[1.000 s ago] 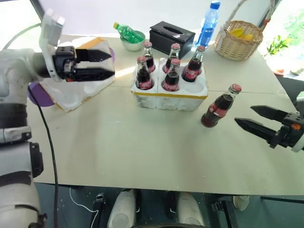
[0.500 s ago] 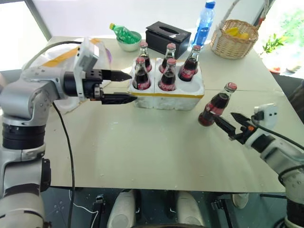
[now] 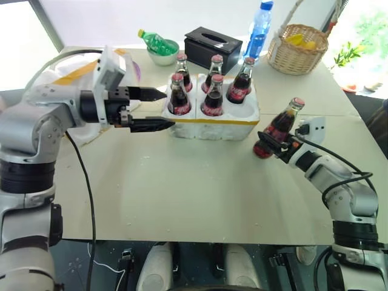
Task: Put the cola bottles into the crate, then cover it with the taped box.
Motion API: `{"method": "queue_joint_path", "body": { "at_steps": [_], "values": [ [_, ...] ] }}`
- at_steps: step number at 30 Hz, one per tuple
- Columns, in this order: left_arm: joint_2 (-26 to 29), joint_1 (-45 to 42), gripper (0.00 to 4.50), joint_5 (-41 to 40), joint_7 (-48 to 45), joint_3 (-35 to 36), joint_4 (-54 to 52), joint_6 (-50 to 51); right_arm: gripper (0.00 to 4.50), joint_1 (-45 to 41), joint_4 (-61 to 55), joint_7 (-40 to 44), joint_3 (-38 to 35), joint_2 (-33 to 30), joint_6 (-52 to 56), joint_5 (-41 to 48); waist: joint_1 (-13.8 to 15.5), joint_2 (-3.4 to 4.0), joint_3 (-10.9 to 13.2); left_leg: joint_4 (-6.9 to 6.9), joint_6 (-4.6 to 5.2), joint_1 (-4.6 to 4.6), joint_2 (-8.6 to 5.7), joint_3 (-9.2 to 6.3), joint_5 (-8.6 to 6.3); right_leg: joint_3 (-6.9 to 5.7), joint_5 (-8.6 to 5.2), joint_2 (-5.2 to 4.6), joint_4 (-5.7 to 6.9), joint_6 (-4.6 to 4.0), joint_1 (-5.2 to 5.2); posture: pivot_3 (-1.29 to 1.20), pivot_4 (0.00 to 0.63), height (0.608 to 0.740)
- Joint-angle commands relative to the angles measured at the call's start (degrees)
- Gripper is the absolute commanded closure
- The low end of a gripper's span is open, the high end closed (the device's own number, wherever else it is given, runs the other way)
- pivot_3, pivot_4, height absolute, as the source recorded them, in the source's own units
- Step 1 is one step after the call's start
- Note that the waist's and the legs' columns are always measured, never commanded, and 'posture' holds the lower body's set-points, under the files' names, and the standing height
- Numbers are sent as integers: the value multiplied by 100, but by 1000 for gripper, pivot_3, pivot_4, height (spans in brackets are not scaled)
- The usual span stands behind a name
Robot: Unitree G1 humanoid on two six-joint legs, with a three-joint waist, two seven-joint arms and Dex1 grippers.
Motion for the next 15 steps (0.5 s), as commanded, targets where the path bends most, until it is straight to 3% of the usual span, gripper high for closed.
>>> {"method": "queue_joint_path", "body": {
  "at_steps": [1, 6, 11, 15],
  "values": [
    [117, 55, 0, -156, 147, 291, -217, 11, 1673, -503, -982, 183, -647, -489, 211, 685, -15, 13, 8, 0, 0, -1, 0, 2, 0, 1, 0, 0, 2, 0, -2, 0, 150, 740],
    [154, 236, 0, -217, 299, 357, -318, -3, 1673, -1714, -915, -1, -453, -687, 658, 982, -118, 21, 13, -6, -4, 5, 2, 16, 3, 15, 0, 5, 2, 0, -15, 0, 150, 740],
    [196, 339, 0, -229, 402, 414, -345, -42, 1673, -2708, -237, -14, 352, -364, 563, 402, -154, 19, 12, -11, -7, 5, 3, 16, 4, 16, -1, 7, 4, -2, -15, 0, 150, 740],
    [223, 361, 0, -253, 483, 449, -371, -61, 1673, -3039, 432, 84, 918, 14, 252, -163, -129, 20, 12, -11, -7, 2, 2, 18, 4, 16, 0, 5, 4, -1, -15, 0, 150, 740]
  ]
}}
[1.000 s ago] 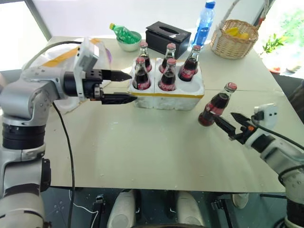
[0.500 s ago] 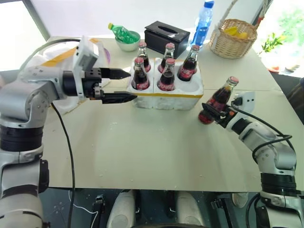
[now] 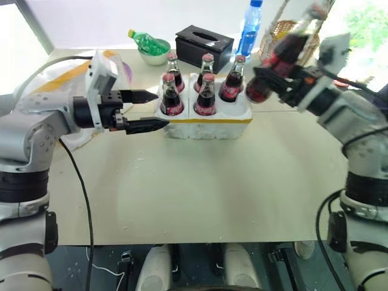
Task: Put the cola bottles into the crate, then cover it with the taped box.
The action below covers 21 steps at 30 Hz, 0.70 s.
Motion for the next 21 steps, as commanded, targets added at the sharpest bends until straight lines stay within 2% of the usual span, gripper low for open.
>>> {"method": "queue_joint_path", "body": {
  "at_steps": [1, 8, 9, 10, 11, 13, 16, 18, 21],
  "values": [
    [123, -9, 0, -83, 78, 224, -172, -76, 1673, -317, 379, 125, 306, 182, -503, -509, 14, 0, 0, -1, 0, -3, 0, 0, 0, 0, 0, 0, 2, 0, -2, 0, 150, 740],
    [312, 242, 0, -150, 192, 424, -347, -33, 1673, -218, 1219, 204, 867, 497, -845, -1379, -15, 0, 1, -4, 5, -7, -2, 3, -3, 0, 0, -2, 1, 1, -5, 0, 150, 740],
    [402, 328, 0, -162, 199, 516, -386, -3, 609, -198, 1244, 217, 871, 515, -817, -1415, -22, 1, 1, -5, 4, -9, -1, 3, -2, 0, 0, -1, 2, 1, -7, 0, 150, 740],
    [495, 410, 0, -179, 207, 605, -412, 22, 208, -183, 1243, 236, 863, 526, -793, -1435, -26, 0, 0, -6, 4, -9, 0, 5, -2, 0, 0, -1, 2, 1, -10, 0, 150, 740],
    [587, 485, 0, -203, 215, 683, -426, 41, 45, -169, 1200, 261, 841, 519, -773, -1438, -34, -1, 0, -8, 4, -7, 1, 5, -2, 0, 0, 0, 2, 1, -9, 0, 150, 740],
    [819, 704, 0, -236, 212, 877, -480, 69, 45, -170, 964, 341, 725, 428, -626, -1356, -44, 0, 1, -8, 3, -6, 3, 7, -2, 0, 0, 1, 1, 1, -8, 0, 150, 740],
    [1333, 1172, 0, -245, 52, 1319, -561, 137, 45, -210, 453, 708, 503, 43, -260, -1091, -42, 3, 3, -7, 1, -5, 4, 7, -1, 1, 0, 0, 2, 1, -10, 0, 150, 740],
    [1827, 1589, 0, -273, -273, 1791, -532, 199, 45, -263, 88, 1167, 326, -453, 30, -829, -9, 3, 3, -8, 1, -9, 4, 7, -1, 2, 0, -1, 1, 1, -13, 0, 150, 740],
    [2802, 2421, 0, 12, -1239, 2716, -54, 162, 45, -342, -298, 2182, 33, -1533, 440, -351, -5, 1, 7, -11, 2, -13, 3, 9, -4, 1, -1, -3, -14, 1, -18, 0, 150, 740]
  ]
}}
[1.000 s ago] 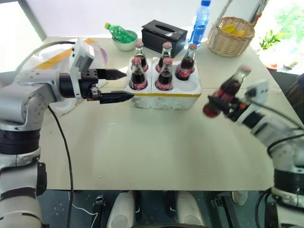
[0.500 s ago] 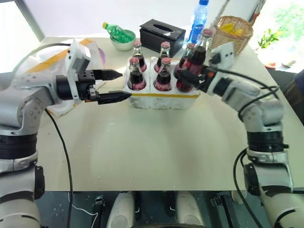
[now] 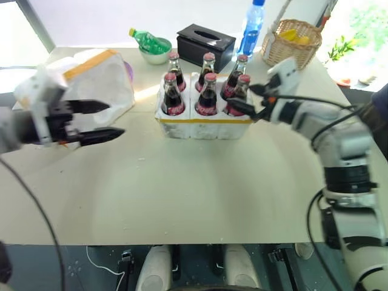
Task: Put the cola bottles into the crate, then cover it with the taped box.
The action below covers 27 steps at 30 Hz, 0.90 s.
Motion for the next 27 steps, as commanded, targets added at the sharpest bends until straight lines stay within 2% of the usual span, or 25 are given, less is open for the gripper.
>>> {"method": "queue_joint_path", "body": {
  "at_steps": [1, 4, 7, 9, 12, 14, 17, 21, 27],
  "values": [
    [953, 638, 0, 360, -1100, 1194, 563, -159, 45, -192, -532, 1123, -534, -1040, 329, 561, -5, 0, 1, -1, 2, -1, 0, 5, -1, 0, 0, -1, -4, 0, -3, 0, 150, 740],
    [1765, 1285, 0, 1161, -2150, 1489, 1887, -1048, 45, -176, -369, 2020, -619, -1861, 406, 769, -18, 6, -2, -5, 2, 7, 1, 18, -4, 0, -3, -2, -6, -2, -7, 0, 150, 740],
    [2416, 959, 0, 1561, -2350, 563, 3449, -2141, 45, -218, -276, 2697, -539, -2184, 197, 821, -38, 7, -3, -14, 29, 16, 8, 31, -22, 1, -18, -3, -2, -30, -13, 0, 150, 740],
    [2490, 223, 0, 2071, -2166, -392, 4240, -3015, 45, -323, -250, 2801, -492, -2127, 186, 844, -33, 10, -5, -16, 28, 17, 13, 48, -22, 17, -17, -4, 9, -33, -27, 0, 150, 740],
    [1910, -2001, 0, 3543, -1982, -2014, 5565, -4035, 45, -307, -408, 2780, -473, -1956, 273, 945, -10, 8, -9, -13, 30, 12, -3, 82, -20, 30, -7, 1, 31, -18, -40, 0, 150, 740],
    [1461, -3268, 0, 4327, -1779, -2687, 6428, -4458, 45, -170, -577, 2788, -535, -1941, 338, 1035, 82, -1, -9, 1, 4, 8, -6, 87, -3, 30, -4, 1, 52, -18, -39, 0, 150, 740],
    [933, -4516, 0, 5120, -1184, -3288, 7496, -4914, 45, 105, -876, 2777, -705, -1997, 474, 1208, 147, -40, -15, 9, 8, -2, -7, 92, -5, 29, -3, 1, 73, -16, -45, 0, 150, 740],
    [389, -5152, 0, 5639, -579, -3652, 8274, -5173, 45, 544, -1280, 2600, -1088, -2162, 722, 1433, 131, -68, -12, 14, 24, -8, -3, 95, -14, 29, -6, -7, 61, -11, -45, 0, 150, 740],
    [-53, -5216, 0, 5882, -249, -3652, 8658, -5116, 45, 874, -1584, 2232, -1461, -2235, 936, 1634, 87, -71, -10, 14, 35, -7, 9, 92, -20, 32, -3, -16, 52, -3, -53, 0, 150, 740]
  ]
}}
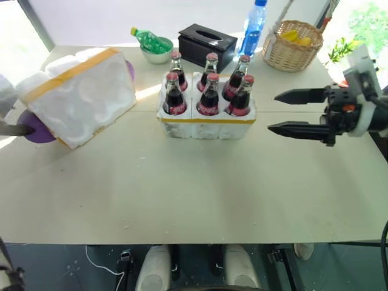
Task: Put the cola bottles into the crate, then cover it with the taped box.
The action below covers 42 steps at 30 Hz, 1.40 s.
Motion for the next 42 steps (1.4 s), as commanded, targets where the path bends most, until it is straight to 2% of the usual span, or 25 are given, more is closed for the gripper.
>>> {"method": "queue_joint_path", "body": {
  "at_steps": [1, 5, 6, 7, 11, 14, 18, 22, 26, 30, 34, 42],
  "values": [
    [22, -99, 0, 130, 37, 3, 78, 18, 45, 43, -258, -202, -369, -105, 70, 184, -17, -1, 0, 0, 0, 0, 2, 0, 0, 0, 0, 1, 1, 0, -1, 0, 150, 740],
    [-158, 65, 0, 136, 237, 101, 153, 140, 45, 36, -307, -410, -509, -118, 207, 343, -22, -1, 1, 0, 2, 0, 3, 0, -1, 1, 0, 0, 1, 0, -3, 0, 150, 740],
    [-183, 81, 529, 101, 218, 141, 161, 174, 0, 29, -316, -444, -521, -127, 232, 374, -20, -1, 1, 0, 7, 0, 3, -1, -4, 1, 0, 0, 1, 0, -3, 0, 150, 740],
    [-204, 93, 771, 73, 186, 170, 167, 210, 0, 29, -327, -474, -531, -137, 247, 400, -20, -1, 1, 0, 9, 0, 4, -1, -5, 1, 0, 0, 1, 0, -3, 0, 150, 740],
    [-231, 126, 2866, 37, 106, 253, 168, 304, 0, -56, -278, -609, -496, -165, 263, 464, -6, -1, 1, 1, 13, 1, 3, -1, -7, 2, 0, 0, 1, -1, -2, 0, 150, 740],
    [-211, 182, 4137, 69, 104, 273, 156, 289, 0, -43, -243, -620, -489, -201, 241, 466, 2, 0, 1, 3, 13, 1, 3, -1, -7, 2, 0, 0, 2, -1, -2, 0, 150, 740],
    [-179, 105, 4209, 59, 278, 358, 67, 9, 0, 176, -151, -607, -571, -304, 328, 467, 10, -1, 0, 4, 14, 2, 3, -1, -8, 2, 0, -1, 12, -1, -2, 0, 150, 740],
    [-350, -292, 4209, -175, 1009, 648, -143, -560, 0, 603, -106, -748, -888, -379, 187, 247, 50, -9, 2, 7, 15, 0, 3, -3, -8, 2, 0, -2, 15, -1, -1, 0, 150, 740],
    [-810, -685, 4209, -153, 2327, 718, -707, -1931, 0, 1300, -222, -840, -1625, -338, 432, 405, 128, -21, 6, 19, 12, -7, -6, -14, -7, 1, 3, -10, 21, 4, 4, 0, 150, 740],
    [-1483, -783, 4209, -242, 3131, 735, -1437, -2617, 0, 1925, -524, -1071, -2105, -137, 564, 499, 181, -22, 4, 34, 14, -7, -8, -5, -8, 2, 8, -17, 22, 12, 6, 0, 150, 740],
    [-1970, -572, 4209, 289, 3831, 333, -2260, -3123, 0, 2194, -689, -1370, -2337, 109, 601, 642, 164, -20, 4, 62, 20, -7, -7, -6, -12, 3, 9, -16, 27, 13, 11, 0, 150, 740],
    [-2306, 133, 4209, 1718, 5280, -546, -3167, -3538, 0, 2289, -819, -1901, -2361, 369, 547, 855, 38, -16, 1, 74, 26, -3, -5, -5, -15, 13, 9, -12, 32, 13, 10, 0, 150, 740]
  ]
}}
